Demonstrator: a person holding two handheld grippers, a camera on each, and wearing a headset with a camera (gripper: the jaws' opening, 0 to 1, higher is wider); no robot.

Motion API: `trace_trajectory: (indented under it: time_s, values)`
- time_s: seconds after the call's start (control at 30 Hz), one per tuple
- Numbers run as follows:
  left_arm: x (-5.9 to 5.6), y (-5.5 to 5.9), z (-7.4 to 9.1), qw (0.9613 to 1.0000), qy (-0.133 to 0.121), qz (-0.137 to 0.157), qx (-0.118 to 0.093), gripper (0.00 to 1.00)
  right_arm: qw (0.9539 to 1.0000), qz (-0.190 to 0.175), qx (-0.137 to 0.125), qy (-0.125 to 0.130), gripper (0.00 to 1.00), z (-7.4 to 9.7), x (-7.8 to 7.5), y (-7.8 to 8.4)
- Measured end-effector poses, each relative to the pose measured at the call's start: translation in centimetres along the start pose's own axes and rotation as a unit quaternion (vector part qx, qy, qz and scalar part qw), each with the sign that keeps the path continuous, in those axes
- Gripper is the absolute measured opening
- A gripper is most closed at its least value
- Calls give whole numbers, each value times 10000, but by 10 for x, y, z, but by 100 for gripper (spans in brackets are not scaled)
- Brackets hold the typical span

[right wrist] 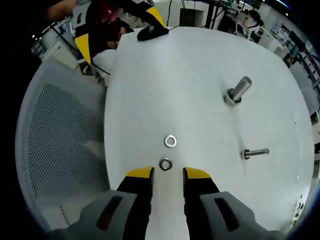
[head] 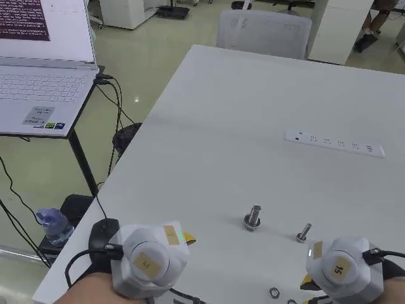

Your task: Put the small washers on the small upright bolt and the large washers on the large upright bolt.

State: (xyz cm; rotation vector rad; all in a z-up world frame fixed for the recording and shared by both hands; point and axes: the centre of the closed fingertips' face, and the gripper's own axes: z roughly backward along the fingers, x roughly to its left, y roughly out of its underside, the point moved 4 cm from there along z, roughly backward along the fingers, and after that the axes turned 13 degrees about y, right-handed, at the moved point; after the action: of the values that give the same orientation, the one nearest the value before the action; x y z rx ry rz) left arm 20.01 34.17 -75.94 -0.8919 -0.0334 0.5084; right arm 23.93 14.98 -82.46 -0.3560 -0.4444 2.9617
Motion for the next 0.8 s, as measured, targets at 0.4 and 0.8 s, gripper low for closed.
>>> trace_trajectory:
  time_s: [0.4,0.8]
  values:
    - [-1,4,1,10000,50,29,58,73,10000,-23,58,29,24,-17,6,2]
    - [1,4,1,9999,85,19,55,72,9999,-25,51,137,19,-15,8,2]
